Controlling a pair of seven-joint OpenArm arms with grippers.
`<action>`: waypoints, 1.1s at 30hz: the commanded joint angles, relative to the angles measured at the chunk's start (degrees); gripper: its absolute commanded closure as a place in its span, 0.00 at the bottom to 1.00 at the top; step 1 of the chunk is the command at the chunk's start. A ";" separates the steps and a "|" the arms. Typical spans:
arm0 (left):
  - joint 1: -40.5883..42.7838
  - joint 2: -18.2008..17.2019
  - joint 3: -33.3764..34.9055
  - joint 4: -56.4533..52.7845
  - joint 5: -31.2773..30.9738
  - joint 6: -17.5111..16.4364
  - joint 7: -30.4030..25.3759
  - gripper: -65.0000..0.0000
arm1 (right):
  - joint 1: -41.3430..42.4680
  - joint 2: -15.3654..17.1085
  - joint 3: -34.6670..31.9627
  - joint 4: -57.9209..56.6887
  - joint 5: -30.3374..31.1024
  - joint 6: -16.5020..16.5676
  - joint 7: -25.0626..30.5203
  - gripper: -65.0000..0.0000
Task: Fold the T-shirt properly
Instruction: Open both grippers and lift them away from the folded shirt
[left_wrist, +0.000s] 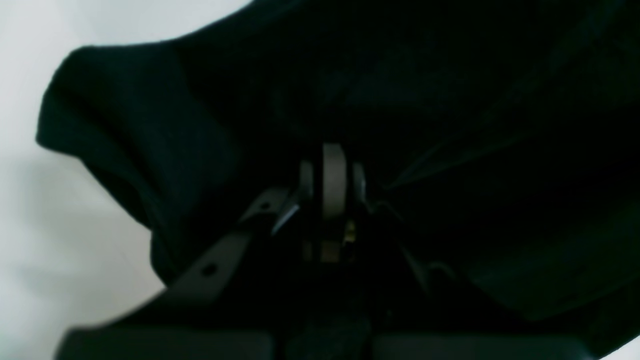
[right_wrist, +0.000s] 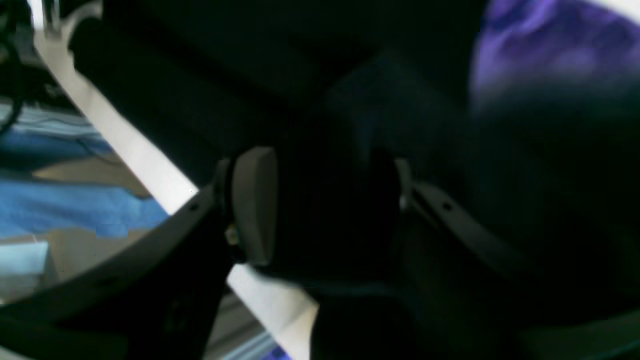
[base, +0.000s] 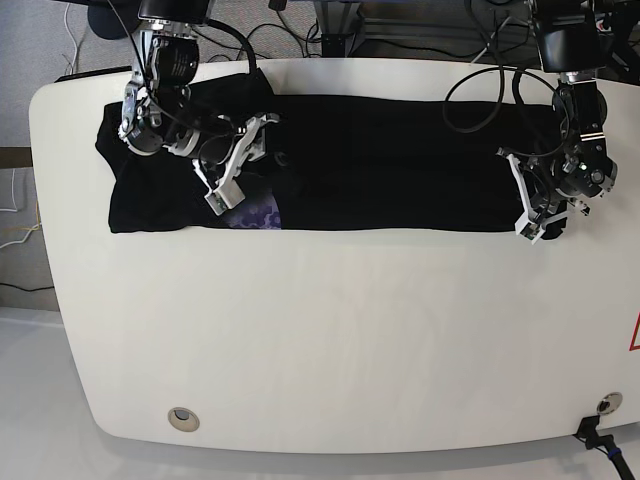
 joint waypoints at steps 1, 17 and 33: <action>-0.89 -0.75 -0.25 0.90 -0.26 -0.06 -0.51 1.00 | -2.38 0.59 -2.61 4.30 0.52 0.17 1.15 0.57; -0.98 -0.66 -2.80 8.02 -0.52 -0.06 -0.51 1.00 | -0.01 7.10 -2.26 12.74 -4.49 0.35 2.12 0.58; 7.99 0.57 -7.99 20.86 -0.26 -0.06 -0.51 1.00 | -1.15 6.92 -2.26 5.09 -21.19 0.26 12.49 1.00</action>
